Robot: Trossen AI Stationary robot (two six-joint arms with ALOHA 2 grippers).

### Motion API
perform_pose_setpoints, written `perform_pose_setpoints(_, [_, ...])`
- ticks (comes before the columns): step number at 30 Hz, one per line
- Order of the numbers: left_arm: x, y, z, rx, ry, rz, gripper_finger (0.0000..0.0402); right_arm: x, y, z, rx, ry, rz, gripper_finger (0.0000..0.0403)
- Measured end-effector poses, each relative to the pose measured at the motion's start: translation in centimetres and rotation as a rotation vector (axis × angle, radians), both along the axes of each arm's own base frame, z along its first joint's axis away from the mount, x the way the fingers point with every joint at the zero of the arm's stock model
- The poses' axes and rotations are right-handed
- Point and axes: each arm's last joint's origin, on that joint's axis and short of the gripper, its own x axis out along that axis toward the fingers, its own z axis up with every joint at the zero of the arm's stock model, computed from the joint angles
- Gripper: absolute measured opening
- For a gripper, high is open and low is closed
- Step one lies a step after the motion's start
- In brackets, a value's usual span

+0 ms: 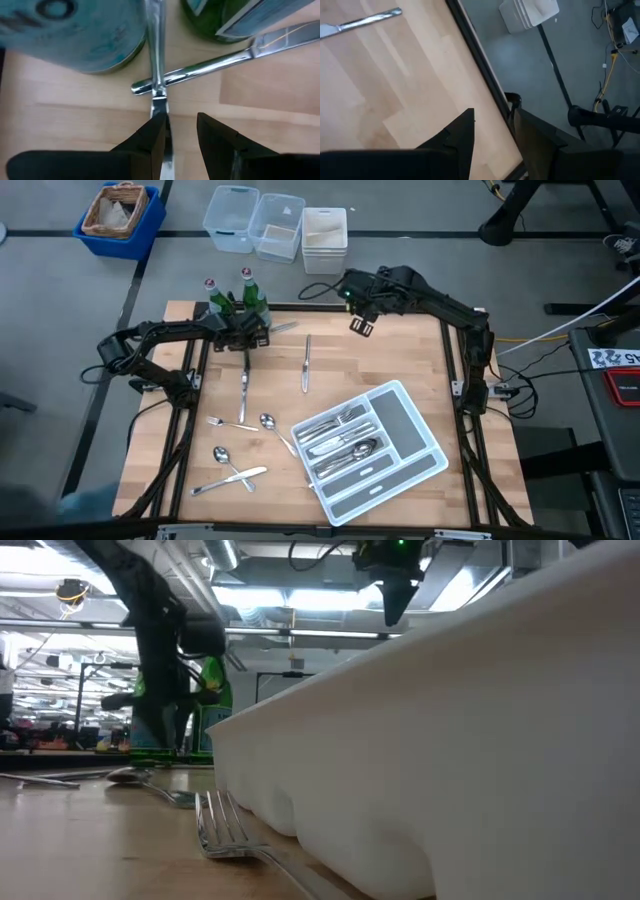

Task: Sort silverware
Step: Put the silver table knife into the white silverware tray

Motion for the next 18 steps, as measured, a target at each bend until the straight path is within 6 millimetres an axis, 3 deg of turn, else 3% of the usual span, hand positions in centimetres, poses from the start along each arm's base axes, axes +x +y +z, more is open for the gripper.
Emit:
perform_pose_setpoints(13, [-1.1, 0.2, -0.9, 0.032, 0.058, 0.067, 0.0101, 0.5, -0.3, -0.1, 0.193, -0.076, 0.182, 0.0143])
perform_pose_setpoints(18, [-1.3, 0.2, -1.2, 0.036, 0.056, 0.068, 0.0101, 1.3, -0.5, -2.1, 0.269, -0.110, 0.225, 0.0143])
